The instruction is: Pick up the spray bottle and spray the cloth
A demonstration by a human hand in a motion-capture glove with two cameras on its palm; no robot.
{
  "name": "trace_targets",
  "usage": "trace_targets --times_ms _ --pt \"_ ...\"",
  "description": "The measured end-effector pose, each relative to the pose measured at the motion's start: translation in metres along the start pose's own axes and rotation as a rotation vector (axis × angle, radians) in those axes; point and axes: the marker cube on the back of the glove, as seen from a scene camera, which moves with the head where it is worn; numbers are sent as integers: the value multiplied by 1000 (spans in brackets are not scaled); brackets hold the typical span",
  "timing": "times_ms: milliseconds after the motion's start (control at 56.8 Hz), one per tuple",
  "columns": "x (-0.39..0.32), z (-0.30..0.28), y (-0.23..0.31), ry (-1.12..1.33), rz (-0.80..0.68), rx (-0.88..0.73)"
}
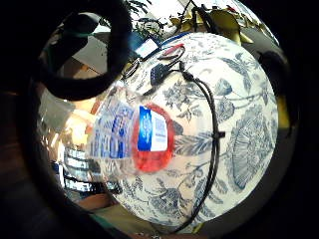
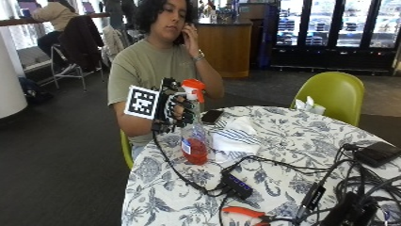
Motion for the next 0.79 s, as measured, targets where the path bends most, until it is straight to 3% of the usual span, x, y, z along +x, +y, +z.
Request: trace_targets --times_ms 194,299,423,704,792 --pt "1 13 -16 -57 -34 45" --pt "5 16 -14 -76 -6 -54" --pt "8 23 -24 -83 17 -5" --pt "17 29 -49 -62 -11 -88" --pt "18 31 -59 -45 40 -124"
